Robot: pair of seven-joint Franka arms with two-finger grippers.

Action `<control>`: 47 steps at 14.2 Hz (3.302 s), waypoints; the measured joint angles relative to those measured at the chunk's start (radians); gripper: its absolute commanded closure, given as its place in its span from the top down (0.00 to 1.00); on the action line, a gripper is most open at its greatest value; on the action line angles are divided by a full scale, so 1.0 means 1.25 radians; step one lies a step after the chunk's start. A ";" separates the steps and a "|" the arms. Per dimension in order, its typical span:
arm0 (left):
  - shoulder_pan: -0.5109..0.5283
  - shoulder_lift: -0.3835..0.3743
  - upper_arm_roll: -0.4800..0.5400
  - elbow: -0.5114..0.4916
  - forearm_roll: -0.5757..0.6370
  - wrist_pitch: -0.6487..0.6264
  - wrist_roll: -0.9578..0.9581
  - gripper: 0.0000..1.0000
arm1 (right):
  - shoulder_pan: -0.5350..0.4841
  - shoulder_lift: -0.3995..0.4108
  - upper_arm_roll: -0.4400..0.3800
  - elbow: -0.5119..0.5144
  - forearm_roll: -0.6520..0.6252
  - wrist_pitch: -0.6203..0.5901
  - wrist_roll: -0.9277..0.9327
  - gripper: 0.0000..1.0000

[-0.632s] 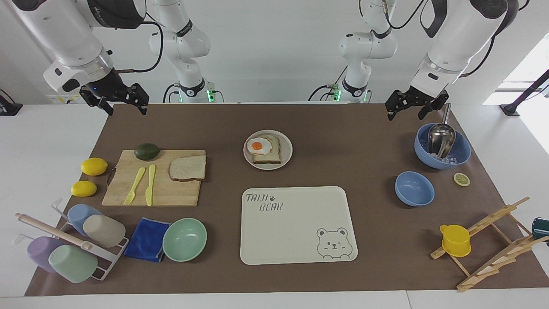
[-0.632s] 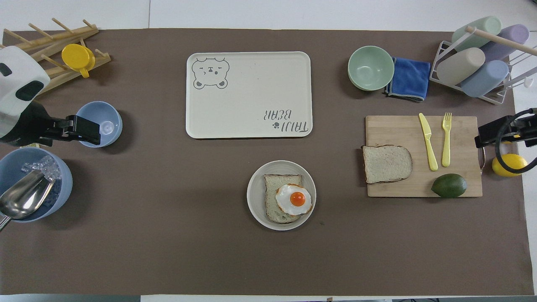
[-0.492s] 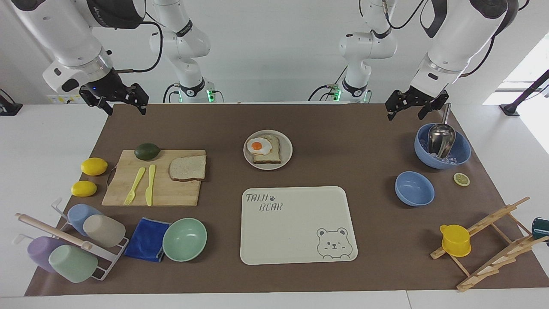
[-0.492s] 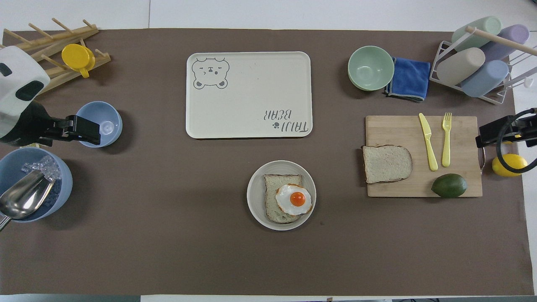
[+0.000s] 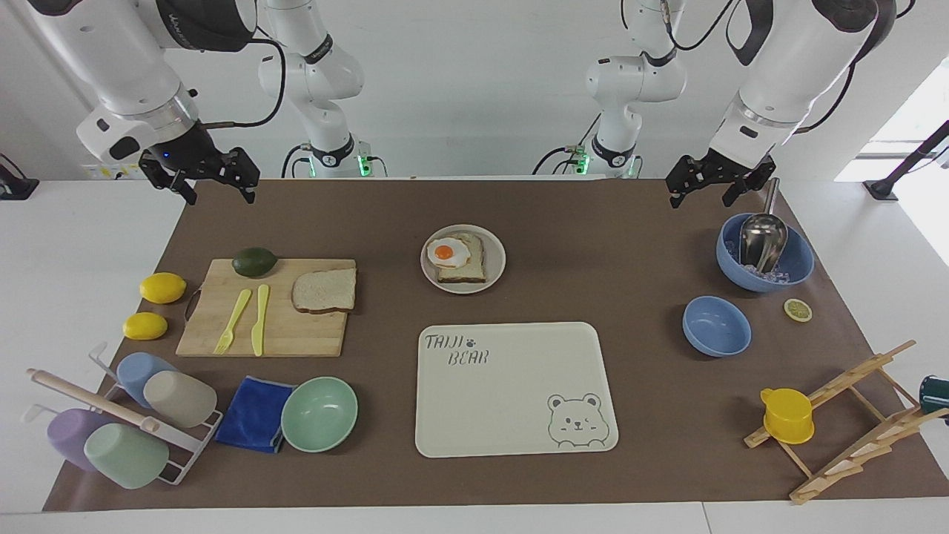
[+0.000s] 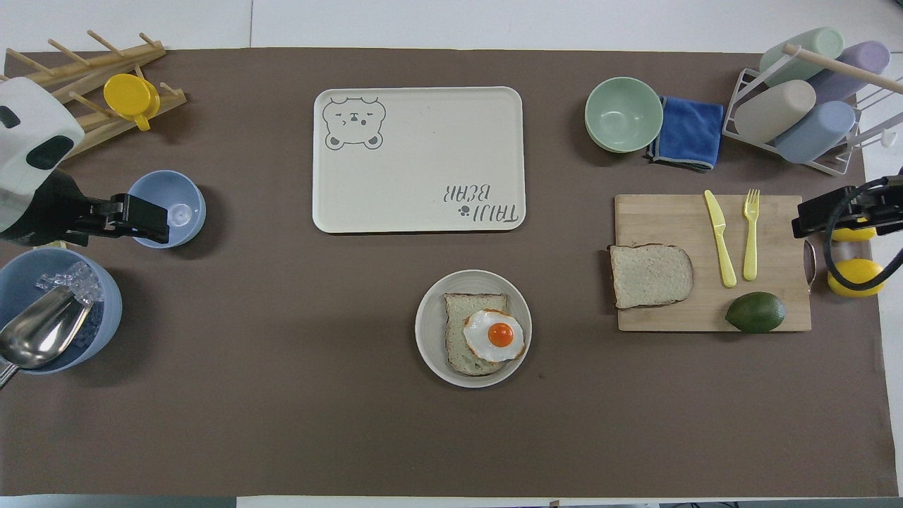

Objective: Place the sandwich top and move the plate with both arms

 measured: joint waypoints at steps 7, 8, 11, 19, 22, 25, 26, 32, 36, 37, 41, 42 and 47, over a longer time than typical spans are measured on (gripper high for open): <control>0.000 0.000 0.000 0.000 0.000 0.000 0.000 1.00 | 0.178 0.057 0.085 -0.209 -0.064 0.245 0.284 1.00; 0.000 0.000 0.000 0.000 0.000 0.000 0.000 1.00 | 0.208 0.079 0.086 -0.223 -0.079 0.276 0.324 1.00; 0.000 0.000 0.000 0.000 0.000 0.000 0.000 1.00 | 0.231 0.107 0.085 -0.314 -0.152 0.368 0.374 1.00; 0.000 0.000 0.000 0.000 0.000 0.000 0.000 1.00 | 0.214 0.112 0.079 -0.450 -0.222 0.487 0.415 1.00; 0.000 0.000 0.000 0.000 0.000 0.000 0.000 1.00 | 0.213 0.122 0.079 -0.483 -0.247 0.526 0.418 0.96; 0.000 0.000 0.000 0.000 0.000 0.000 0.000 1.00 | 0.215 0.146 0.081 -0.489 -0.358 0.533 0.495 0.96; 0.000 0.000 0.000 0.000 0.000 0.000 0.000 1.00 | 0.218 0.152 0.082 -0.489 -0.392 0.534 0.520 0.96; 0.000 0.000 0.000 0.000 0.000 0.000 0.000 1.00 | 0.238 0.156 0.084 -0.485 -0.427 0.531 0.533 0.52; 0.000 0.000 0.000 0.000 0.000 0.000 0.000 1.00 | 0.238 0.145 0.082 -0.479 -0.436 0.511 0.533 0.00; 0.000 0.000 0.000 0.000 0.000 0.000 0.000 1.00 | 0.240 0.143 0.084 -0.478 -0.436 0.510 0.533 0.00; 0.000 0.000 0.000 0.000 0.000 0.000 0.000 1.00 | 0.244 0.142 0.089 -0.458 -0.436 0.474 0.533 0.00; 0.000 0.000 0.000 0.000 0.000 0.000 0.000 1.00 | 0.244 0.145 0.097 -0.443 -0.436 0.446 0.533 0.00; 0.000 0.000 0.000 0.000 0.000 0.000 0.000 1.00 | 0.246 0.154 0.245 -0.238 -0.367 0.196 0.533 0.00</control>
